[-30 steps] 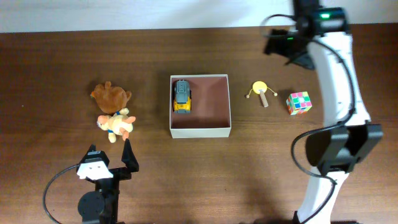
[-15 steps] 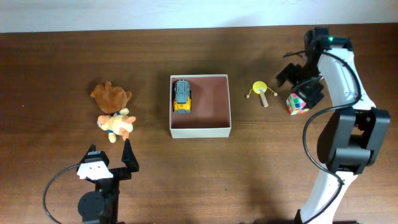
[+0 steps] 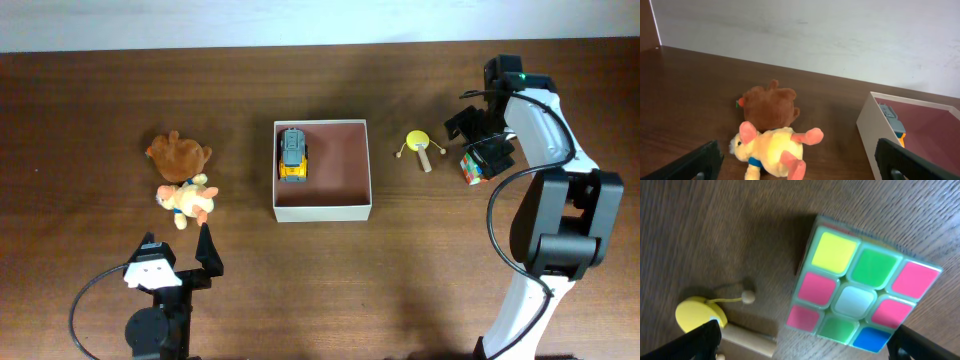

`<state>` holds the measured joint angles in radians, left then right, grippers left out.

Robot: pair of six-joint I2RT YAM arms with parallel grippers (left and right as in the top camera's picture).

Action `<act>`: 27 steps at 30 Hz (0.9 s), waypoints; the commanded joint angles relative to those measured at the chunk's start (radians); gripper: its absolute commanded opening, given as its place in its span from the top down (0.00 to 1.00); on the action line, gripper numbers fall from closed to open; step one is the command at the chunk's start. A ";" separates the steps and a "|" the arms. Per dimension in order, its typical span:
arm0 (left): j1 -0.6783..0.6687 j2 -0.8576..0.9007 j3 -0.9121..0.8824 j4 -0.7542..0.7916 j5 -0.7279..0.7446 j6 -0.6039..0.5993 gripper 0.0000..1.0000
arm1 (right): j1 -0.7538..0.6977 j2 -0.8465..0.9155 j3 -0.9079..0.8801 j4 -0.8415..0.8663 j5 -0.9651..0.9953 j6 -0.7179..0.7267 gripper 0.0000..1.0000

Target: Pack container

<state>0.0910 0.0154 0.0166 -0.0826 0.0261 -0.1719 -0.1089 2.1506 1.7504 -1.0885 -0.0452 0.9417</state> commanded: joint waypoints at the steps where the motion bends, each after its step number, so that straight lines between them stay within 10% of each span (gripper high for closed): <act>1: 0.001 -0.008 -0.007 0.000 0.004 0.020 0.01 | -0.005 -0.001 -0.017 0.019 0.055 0.043 0.01; 27: 0.001 -0.008 -0.007 0.000 0.004 0.020 0.01 | -0.068 0.000 -0.112 0.130 0.106 -0.227 0.07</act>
<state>0.0914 0.0154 0.0166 -0.0826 0.0265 -0.1719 -0.1741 2.1506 1.6566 -0.9623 0.0402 0.7227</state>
